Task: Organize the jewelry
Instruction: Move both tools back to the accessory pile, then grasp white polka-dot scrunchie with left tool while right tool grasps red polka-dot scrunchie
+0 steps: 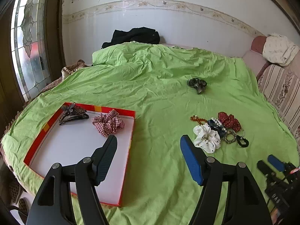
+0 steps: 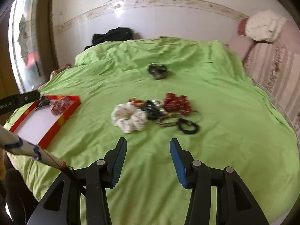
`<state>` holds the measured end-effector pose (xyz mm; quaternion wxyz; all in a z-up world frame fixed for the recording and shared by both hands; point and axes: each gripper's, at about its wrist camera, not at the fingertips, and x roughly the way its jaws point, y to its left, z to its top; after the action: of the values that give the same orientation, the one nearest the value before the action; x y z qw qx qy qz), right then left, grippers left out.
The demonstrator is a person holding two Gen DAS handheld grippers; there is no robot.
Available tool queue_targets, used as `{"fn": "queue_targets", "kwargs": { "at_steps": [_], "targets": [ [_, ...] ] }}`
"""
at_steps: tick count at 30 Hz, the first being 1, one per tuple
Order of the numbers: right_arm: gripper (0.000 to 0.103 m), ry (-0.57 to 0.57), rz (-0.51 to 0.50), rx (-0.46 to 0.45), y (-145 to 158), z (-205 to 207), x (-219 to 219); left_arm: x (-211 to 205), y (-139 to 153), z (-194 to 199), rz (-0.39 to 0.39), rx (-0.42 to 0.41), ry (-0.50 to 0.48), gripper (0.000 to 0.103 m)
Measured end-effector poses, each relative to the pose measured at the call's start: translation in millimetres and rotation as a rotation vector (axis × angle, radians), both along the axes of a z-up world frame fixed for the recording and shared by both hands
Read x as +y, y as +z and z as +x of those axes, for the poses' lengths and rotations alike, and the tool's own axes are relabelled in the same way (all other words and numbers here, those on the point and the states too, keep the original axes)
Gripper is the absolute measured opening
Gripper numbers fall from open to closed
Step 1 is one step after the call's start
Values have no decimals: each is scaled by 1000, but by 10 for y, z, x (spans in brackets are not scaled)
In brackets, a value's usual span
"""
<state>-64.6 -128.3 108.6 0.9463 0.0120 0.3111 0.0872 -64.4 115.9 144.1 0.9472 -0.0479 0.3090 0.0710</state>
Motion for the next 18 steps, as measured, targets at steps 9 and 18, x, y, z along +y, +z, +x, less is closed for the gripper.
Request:
{"fn": "queue_targets", "kwargs": {
  "at_steps": [9,18],
  "targets": [
    [66,-125,41,47,-238,54,-535,-142,-312,249,-85,118,-55,69],
    [66,-48,101,124,-275,461,-684,-297,-560,719,-179,209,-151,69]
  ]
}}
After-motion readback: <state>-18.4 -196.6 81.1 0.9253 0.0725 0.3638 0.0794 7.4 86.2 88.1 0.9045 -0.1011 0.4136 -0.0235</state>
